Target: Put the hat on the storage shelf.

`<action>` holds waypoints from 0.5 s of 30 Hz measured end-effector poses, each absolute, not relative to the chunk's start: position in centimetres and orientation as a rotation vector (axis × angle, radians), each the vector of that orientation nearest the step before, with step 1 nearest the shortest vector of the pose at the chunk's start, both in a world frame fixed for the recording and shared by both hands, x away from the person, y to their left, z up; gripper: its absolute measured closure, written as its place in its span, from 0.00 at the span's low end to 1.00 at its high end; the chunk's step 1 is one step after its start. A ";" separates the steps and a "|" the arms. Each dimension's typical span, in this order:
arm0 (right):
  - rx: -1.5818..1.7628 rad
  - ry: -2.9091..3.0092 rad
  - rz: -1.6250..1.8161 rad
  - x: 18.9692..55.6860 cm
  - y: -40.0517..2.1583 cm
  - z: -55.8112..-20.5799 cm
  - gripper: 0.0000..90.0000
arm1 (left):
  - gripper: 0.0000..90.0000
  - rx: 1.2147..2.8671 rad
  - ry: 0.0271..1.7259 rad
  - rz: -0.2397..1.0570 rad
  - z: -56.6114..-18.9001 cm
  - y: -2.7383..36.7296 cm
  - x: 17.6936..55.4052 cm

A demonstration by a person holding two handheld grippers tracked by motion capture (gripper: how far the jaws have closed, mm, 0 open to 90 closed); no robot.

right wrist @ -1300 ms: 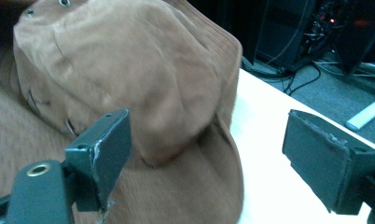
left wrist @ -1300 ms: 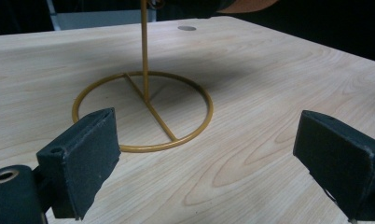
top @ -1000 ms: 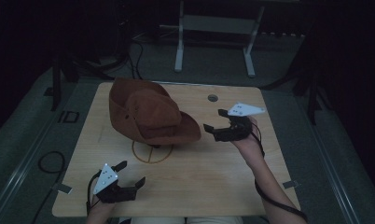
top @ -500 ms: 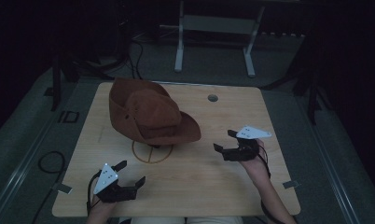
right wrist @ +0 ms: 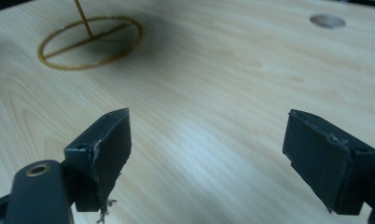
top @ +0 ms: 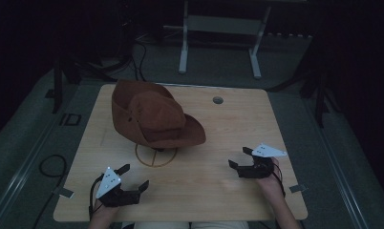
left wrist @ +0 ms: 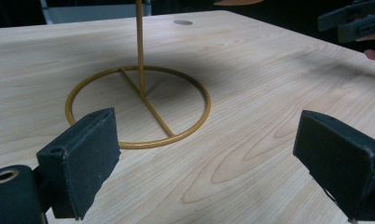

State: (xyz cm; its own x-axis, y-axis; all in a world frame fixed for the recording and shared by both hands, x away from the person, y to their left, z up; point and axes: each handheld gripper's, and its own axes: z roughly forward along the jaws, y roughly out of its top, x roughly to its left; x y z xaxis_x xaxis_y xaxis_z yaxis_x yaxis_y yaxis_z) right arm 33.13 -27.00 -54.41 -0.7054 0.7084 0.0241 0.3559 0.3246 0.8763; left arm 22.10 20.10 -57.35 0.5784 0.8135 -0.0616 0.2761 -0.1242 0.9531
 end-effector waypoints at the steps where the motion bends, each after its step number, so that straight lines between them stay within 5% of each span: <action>1: 0.957 2.238 1.328 32.9 -27.2 -54.7 0.17 | 0.08 1.683 0.918 0.595 -57.4 20.1 22.1; 15: 1.013 2.213 1.227 30.5 -30.6 -56.4 0.16 | 0.08 1.672 0.921 0.592 -57.4 20.1 22.0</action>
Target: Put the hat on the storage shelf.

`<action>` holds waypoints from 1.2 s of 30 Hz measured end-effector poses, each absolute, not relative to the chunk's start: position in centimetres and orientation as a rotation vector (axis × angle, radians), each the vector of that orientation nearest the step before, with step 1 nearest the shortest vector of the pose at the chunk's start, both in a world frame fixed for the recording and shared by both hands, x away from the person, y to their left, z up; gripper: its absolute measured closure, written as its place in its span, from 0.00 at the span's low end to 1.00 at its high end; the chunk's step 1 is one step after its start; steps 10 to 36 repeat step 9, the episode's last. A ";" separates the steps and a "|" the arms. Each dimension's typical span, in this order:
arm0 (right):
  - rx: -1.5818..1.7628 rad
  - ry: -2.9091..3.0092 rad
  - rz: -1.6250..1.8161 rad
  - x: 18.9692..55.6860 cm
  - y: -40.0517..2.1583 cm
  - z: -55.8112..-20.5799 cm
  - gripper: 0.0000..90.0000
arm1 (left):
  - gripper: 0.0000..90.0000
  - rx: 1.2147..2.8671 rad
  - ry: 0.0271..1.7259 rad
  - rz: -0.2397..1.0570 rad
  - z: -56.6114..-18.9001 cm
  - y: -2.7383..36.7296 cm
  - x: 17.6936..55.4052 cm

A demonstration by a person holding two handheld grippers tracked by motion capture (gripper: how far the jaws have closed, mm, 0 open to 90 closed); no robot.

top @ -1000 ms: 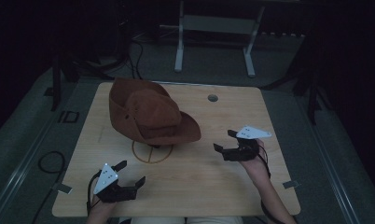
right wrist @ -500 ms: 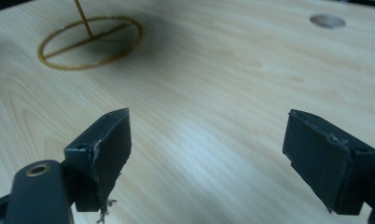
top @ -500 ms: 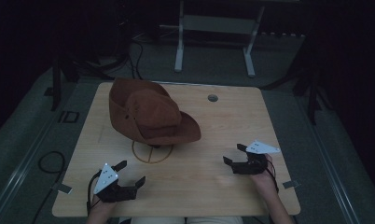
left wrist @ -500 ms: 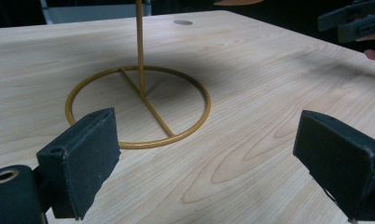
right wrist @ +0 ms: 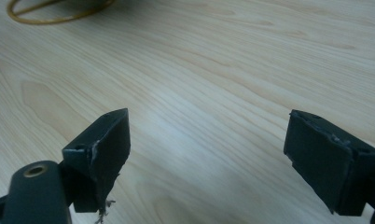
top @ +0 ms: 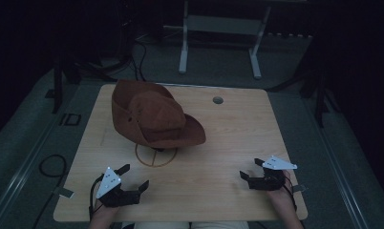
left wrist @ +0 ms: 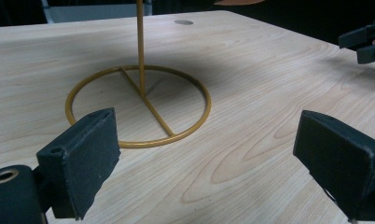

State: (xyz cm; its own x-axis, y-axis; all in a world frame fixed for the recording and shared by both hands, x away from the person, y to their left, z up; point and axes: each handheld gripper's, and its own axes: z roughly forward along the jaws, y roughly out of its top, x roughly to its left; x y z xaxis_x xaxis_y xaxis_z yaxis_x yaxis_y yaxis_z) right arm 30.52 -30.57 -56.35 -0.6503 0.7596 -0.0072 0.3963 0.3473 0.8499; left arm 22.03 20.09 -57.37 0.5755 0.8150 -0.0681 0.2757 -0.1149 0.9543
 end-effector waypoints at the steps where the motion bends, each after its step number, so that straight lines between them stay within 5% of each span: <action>1: 1.019 2.206 1.222 30.4 -30.8 -56.4 0.16 | 0.08 1.676 0.921 0.595 -57.4 20.1 22.0; 36: 1.040 2.185 1.208 30.6 -31.4 -56.6 0.16 | 0.08 1.673 0.922 0.589 -57.4 20.0 22.0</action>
